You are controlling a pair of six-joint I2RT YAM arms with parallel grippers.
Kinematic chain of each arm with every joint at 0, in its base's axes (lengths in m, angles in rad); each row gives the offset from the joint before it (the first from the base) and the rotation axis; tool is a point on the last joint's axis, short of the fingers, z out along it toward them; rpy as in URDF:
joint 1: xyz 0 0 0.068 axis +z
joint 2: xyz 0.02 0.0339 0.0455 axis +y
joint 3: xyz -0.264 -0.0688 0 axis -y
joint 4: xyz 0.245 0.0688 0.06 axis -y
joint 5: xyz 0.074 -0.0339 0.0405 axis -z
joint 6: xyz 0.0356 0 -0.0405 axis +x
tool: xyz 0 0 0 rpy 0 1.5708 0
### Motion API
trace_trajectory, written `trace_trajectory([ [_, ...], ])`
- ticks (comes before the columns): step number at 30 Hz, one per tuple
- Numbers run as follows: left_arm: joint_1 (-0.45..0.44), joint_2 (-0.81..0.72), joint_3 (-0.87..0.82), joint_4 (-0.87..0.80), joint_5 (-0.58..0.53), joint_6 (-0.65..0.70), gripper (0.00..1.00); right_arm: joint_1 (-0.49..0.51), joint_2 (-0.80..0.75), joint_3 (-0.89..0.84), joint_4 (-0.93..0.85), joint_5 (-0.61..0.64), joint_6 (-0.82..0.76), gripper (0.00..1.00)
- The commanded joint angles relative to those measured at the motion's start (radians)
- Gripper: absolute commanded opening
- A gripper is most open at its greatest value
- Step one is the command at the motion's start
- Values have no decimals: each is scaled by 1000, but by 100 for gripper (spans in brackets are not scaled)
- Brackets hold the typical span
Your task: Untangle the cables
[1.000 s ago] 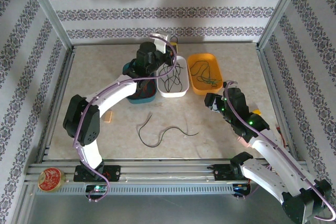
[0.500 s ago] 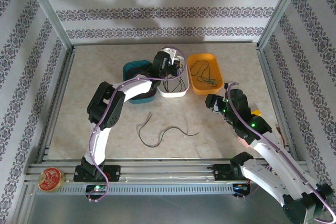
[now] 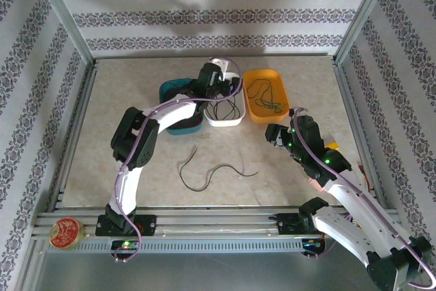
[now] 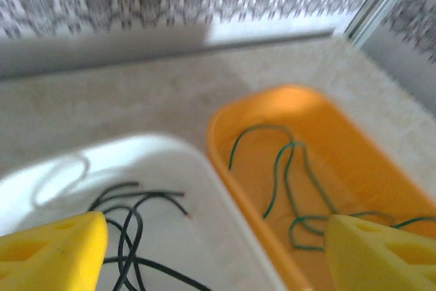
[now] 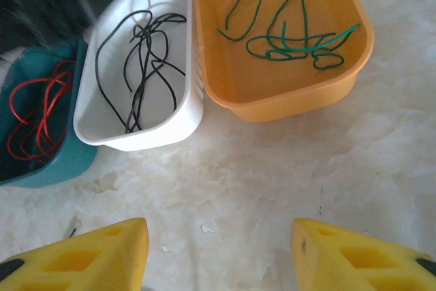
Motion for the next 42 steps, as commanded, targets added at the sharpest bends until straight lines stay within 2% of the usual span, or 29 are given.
trace_trajectory([
  [1,-30,-193,-62,1,-81,74,85,25,26,-23,-14,-49,-1,57],
  [5,-43,-365,-264,2,-177,33,87,58,87,-59,-27,-161,-12,57],
  [8,-55,-490,-444,33,-210,-45,87,61,141,-29,-92,-187,-92,58],
  [12,-113,-622,-649,45,-297,-125,87,76,288,-22,-179,-269,-132,57],
  [18,-159,-703,-807,53,-385,-234,87,177,488,9,-195,-305,-135,56],
  [23,-161,-705,-810,57,-408,-220,87,199,562,19,-187,-291,-135,50],
  [26,-162,-697,-780,43,-408,-190,87,197,566,11,-164,-296,-143,39],
  [30,-161,-693,-769,50,-410,-185,87,198,577,21,-172,-291,-152,1],
  [36,-161,-691,-776,56,-426,-204,87,186,419,100,-244,-239,-133,0],
  [42,-161,-707,-796,55,-465,-238,87,152,252,373,-245,-241,-149,0],
])
